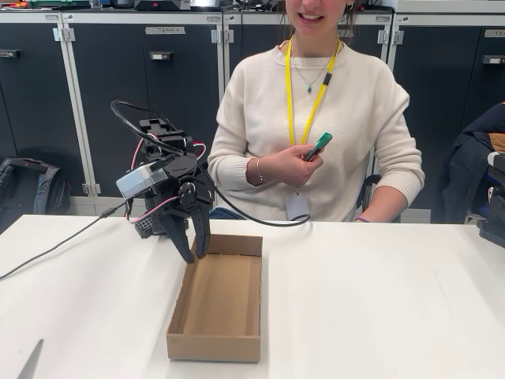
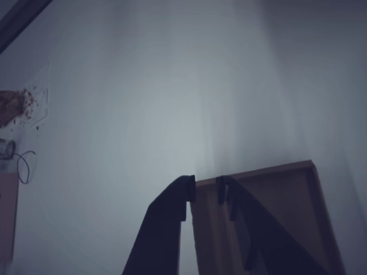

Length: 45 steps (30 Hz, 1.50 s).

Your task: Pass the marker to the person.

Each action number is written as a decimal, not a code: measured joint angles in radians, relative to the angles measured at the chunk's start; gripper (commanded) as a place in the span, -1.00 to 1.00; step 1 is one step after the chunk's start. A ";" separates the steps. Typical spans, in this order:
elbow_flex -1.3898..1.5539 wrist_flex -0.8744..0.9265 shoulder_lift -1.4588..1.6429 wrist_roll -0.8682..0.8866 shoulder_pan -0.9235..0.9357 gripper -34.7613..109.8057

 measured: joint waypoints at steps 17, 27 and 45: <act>0.000 0.000 0.009 0.000 0.000 -0.41; 0.000 0.000 0.009 0.000 0.000 -0.40; 0.006 0.000 0.011 0.000 0.000 -0.40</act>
